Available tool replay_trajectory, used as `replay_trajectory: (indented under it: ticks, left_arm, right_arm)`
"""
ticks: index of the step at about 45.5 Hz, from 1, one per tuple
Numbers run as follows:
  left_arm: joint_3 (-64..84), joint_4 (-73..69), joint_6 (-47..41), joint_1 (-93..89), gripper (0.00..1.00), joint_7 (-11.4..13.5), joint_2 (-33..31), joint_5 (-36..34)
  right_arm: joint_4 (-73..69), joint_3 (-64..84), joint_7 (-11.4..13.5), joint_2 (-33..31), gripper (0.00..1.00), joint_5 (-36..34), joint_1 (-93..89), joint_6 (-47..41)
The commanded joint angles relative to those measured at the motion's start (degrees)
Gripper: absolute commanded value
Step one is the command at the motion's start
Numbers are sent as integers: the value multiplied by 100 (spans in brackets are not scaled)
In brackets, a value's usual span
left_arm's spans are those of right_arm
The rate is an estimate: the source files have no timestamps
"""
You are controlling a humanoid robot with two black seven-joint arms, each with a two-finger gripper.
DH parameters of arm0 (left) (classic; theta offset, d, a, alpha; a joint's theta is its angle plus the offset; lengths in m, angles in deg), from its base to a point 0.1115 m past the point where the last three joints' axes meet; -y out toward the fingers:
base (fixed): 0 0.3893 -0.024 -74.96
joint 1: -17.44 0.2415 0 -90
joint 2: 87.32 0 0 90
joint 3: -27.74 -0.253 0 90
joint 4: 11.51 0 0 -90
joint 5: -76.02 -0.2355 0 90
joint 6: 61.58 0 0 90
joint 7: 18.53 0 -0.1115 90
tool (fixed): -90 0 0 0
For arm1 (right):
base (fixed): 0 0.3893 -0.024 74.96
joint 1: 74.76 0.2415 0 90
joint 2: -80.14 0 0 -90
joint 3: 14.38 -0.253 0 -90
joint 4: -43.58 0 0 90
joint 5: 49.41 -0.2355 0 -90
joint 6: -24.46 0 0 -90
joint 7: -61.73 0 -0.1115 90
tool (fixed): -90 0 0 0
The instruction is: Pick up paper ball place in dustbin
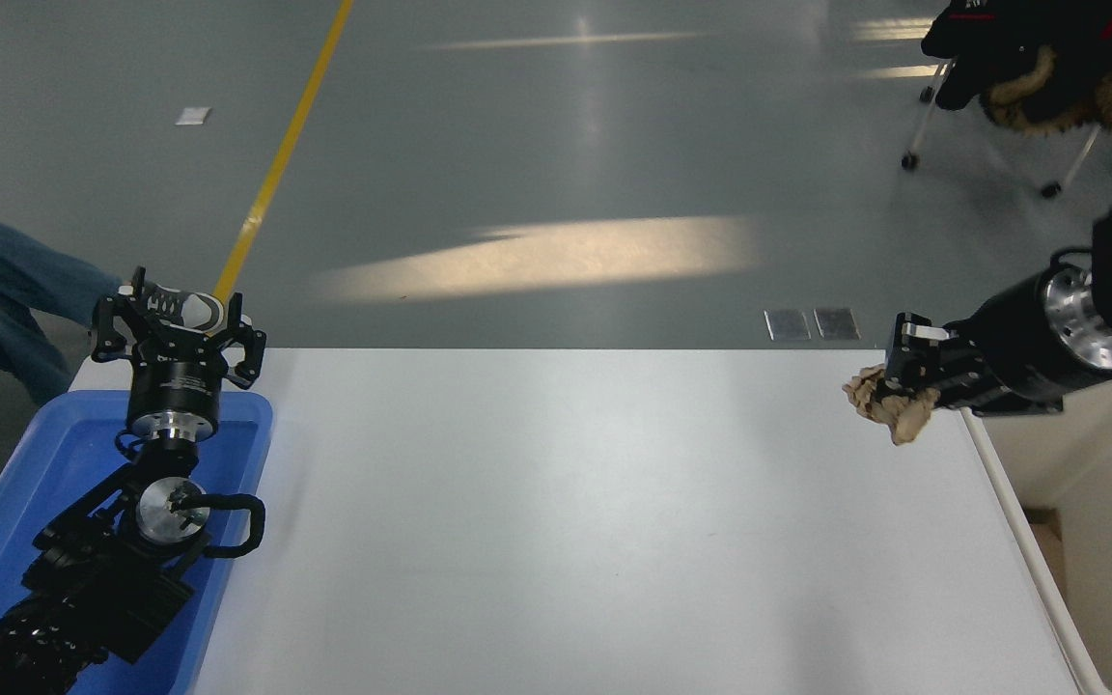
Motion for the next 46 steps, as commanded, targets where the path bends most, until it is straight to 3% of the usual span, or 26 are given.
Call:
replay_trajectory:
  ticks: [1,13,26,38,46]
  left_arm:
    - [0,-2,-2,2,99,0,0,2]
    - [8,-2,-2,2,99,0,0,2]
    - [0,-2,-2,2,99,0,0,2]
    - [0,-2,-2,2,99,0,0,2]
    - [0,6,-2,2,99,0,0,2]
  right_arm:
    - [-275,85,-108,39,0,-257,1522,-1301]
    - [-275,138,-91,83,0,-275,1437,-1301]
    - [1014,788,-56,-180,0,-143,-1094,649]
    - [2974,43,-29,-699,0,-266,-4055,1968]
    - [4468,-881,-3,-673,0,-977,-6209,2548]
